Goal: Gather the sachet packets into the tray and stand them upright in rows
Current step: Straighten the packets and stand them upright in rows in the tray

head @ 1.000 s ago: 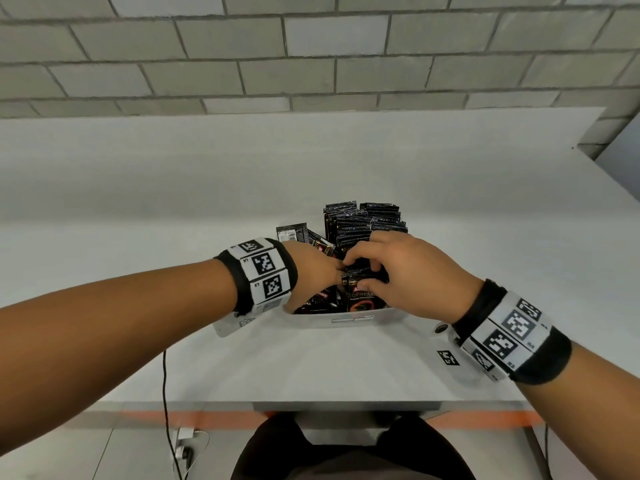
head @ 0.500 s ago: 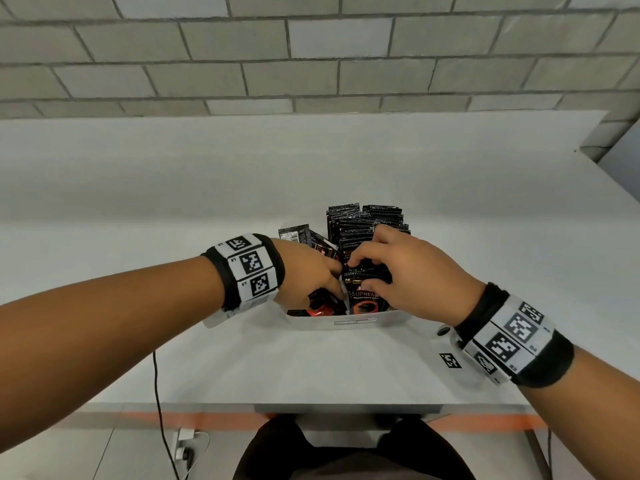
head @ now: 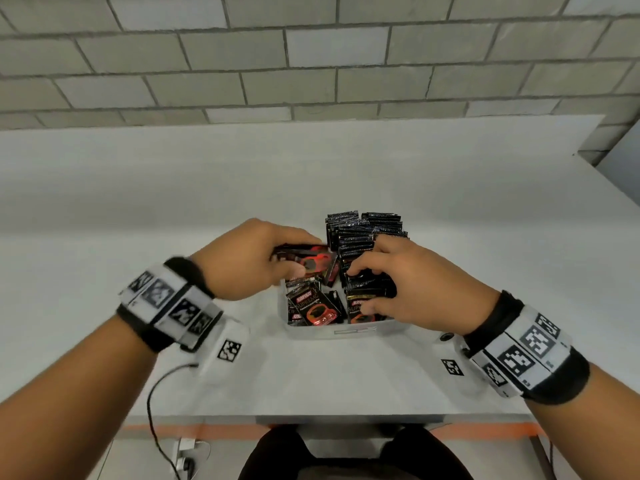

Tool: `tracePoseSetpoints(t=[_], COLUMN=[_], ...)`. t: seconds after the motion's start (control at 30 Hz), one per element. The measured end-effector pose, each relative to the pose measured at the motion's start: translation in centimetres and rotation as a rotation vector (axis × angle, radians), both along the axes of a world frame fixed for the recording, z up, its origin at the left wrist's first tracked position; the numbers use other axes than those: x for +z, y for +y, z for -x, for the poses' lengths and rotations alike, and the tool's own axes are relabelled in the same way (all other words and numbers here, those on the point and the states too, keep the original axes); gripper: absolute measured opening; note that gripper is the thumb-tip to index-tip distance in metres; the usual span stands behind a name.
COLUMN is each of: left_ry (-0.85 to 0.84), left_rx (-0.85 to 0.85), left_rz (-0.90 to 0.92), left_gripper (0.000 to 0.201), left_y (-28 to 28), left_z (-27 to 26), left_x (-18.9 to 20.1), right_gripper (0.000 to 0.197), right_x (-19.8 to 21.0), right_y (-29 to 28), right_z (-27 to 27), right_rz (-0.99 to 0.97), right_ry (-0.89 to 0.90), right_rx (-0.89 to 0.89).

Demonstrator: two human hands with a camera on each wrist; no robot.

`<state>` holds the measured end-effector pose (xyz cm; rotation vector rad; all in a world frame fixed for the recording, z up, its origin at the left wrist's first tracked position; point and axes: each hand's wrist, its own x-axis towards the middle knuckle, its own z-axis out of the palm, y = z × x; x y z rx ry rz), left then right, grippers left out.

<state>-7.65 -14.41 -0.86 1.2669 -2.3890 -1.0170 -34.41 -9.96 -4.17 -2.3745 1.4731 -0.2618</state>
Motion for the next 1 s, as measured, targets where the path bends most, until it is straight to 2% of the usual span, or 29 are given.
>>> tracePoseSetpoints(t=[0.07, 0.13, 0.27, 0.4, 0.53, 0.63, 0.77, 0.9, 1.0], left_ry=[0.282, 0.459, 0.619, 0.704, 0.739, 0.806, 0.906, 0.943, 0.949], left_rx=[0.177, 0.253, 0.253, 0.246, 0.258, 0.282, 0.365, 0.475, 0.464], left_rz=[-0.205, -0.321, -0.414, -0.456, -0.475, -0.520, -0.567, -0.495, -0.441], left_gripper=[0.033, 0.028, 0.032, 0.036, 0.033, 0.034, 0.037, 0.027, 0.035], left_y=[1.7, 3.3, 4.6, 5.0, 5.3, 5.9, 6.2, 6.0, 6.1], left_z=[-0.1, 0.0, 1.0, 2.6, 4.0, 4.4, 3.9, 3.5, 4.3], left_x=[0.2, 0.2, -1.0, -2.0, -2.6, -3.0, -3.6, -3.8, -3.9], right_gripper=[0.047, 0.041, 0.024, 0.040, 0.060, 0.063, 0.045, 0.028, 0.022], right_x=[0.5, 1.1, 2.2, 2.3, 1.7, 1.8, 1.2, 0.4, 0.9], right_y=[0.3, 0.7, 1.8, 2.6, 2.6, 2.8, 2.7, 2.3, 2.4], right_z=[0.5, 0.6, -0.5, -1.7, -1.7, -1.5, -1.6, -1.6, -2.2], right_rz=[-0.014, 0.027, 0.057, -0.071, -0.127, -0.157, -0.145, -0.054, -0.145], right_ry=[-0.082, -0.230, -0.648, -0.905, -0.918, -0.962, -0.952, -0.870, -1.041], right_rx=[-0.035, -0.112, -0.250, -0.233, -0.139, -0.122, -0.250, -0.410, -0.429])
